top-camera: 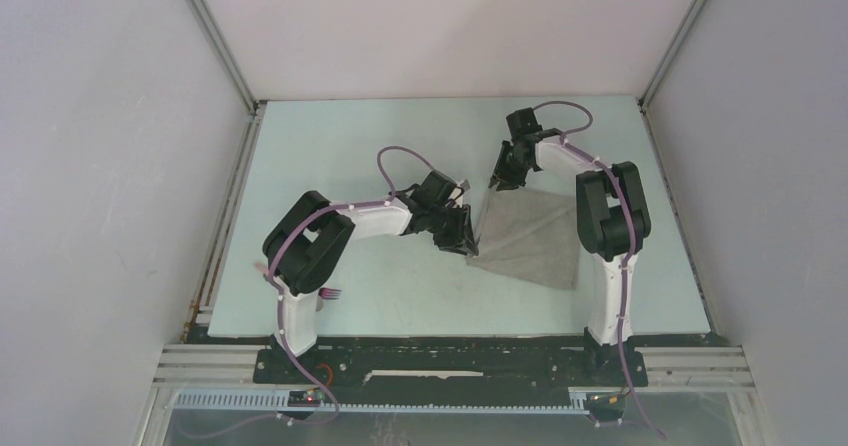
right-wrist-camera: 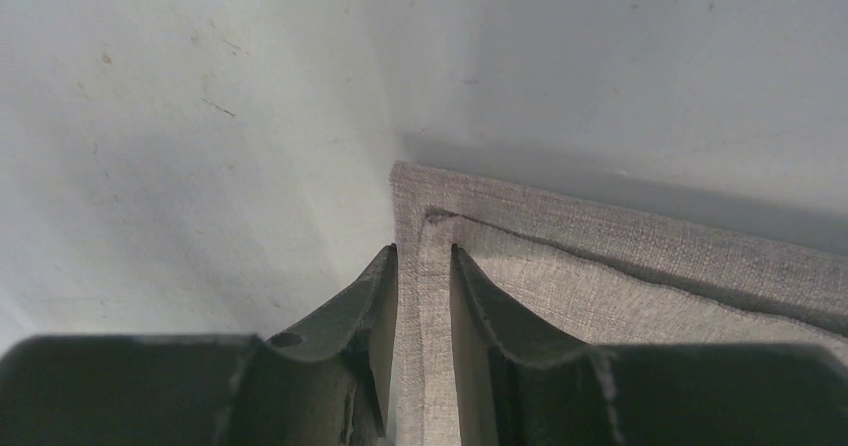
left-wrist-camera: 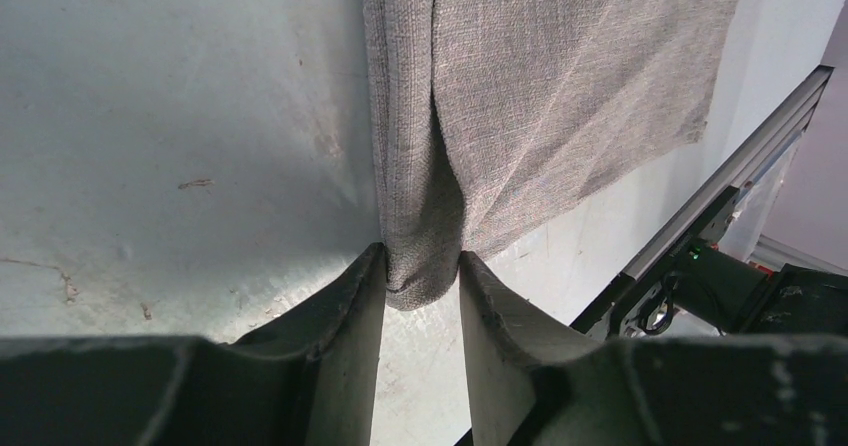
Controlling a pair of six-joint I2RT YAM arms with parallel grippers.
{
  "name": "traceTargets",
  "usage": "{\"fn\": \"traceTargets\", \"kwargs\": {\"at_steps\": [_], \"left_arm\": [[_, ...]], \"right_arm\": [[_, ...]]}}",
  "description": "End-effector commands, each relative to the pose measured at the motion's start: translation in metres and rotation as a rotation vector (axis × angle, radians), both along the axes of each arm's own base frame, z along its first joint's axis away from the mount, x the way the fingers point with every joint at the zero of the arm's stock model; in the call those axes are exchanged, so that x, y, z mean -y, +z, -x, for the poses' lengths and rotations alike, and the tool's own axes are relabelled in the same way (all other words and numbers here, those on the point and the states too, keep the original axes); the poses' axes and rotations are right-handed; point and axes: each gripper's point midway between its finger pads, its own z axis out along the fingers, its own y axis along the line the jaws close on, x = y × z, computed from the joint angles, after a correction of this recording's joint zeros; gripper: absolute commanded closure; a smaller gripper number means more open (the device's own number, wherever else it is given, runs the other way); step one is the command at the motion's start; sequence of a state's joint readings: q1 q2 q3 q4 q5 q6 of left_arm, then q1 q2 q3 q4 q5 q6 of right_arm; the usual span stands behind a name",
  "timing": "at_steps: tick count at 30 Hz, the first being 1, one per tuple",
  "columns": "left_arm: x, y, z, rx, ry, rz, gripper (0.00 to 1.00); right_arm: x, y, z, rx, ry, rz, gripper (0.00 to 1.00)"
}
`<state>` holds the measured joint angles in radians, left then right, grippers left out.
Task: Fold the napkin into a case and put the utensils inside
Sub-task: Smooth out the upper triangle-folded napkin at the center of the board.
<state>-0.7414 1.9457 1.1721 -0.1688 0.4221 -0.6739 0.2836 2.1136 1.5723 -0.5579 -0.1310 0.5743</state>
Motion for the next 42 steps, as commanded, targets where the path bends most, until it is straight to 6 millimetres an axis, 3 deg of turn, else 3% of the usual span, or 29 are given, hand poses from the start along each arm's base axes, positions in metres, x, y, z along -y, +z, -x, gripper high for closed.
{"fn": "traceTargets", "kwargs": {"at_steps": [1, 5, 13, 17, 22, 27, 33, 42], "left_arm": [[0.004, 0.0, -0.001, 0.009, -0.004, 0.022, 0.63], [0.002, -0.005, 0.002, -0.003, 0.0, 0.021, 0.63], [0.003, 0.004, 0.0, 0.018, 0.0, 0.034, 0.5], [0.005, -0.002, 0.001, 0.002, -0.003, 0.031, 0.5], [0.005, -0.007, 0.003, 0.001, -0.007, 0.018, 0.48], [0.003, -0.014, 0.004, -0.002, -0.007, 0.001, 0.48], [0.003, -0.016, 0.003, -0.004, -0.005, -0.002, 0.55], [0.001, -0.021, 0.005, -0.013, -0.005, -0.009, 0.63]], "right_arm": [[-0.004, 0.008, -0.023, 0.064, -0.002, -0.014, 0.67], [-0.012, 0.006, -0.028, 0.062, 0.007, -0.069, 0.67], [-0.016, -0.001, -0.03, 0.056, 0.004, -0.107, 0.66], [-0.017, 0.002, -0.04, 0.084, 0.011, -0.119, 0.65], [-0.013, 0.029, -0.049, 0.12, 0.017, -0.117, 0.61], [-0.008, 0.06, -0.036, 0.157, 0.034, -0.066, 0.53], [-0.002, 0.039, -0.012, 0.102, 0.011, -0.04, 0.55], [-0.012, 0.009, -0.016, 0.061, 0.008, -0.089, 0.57]]}}
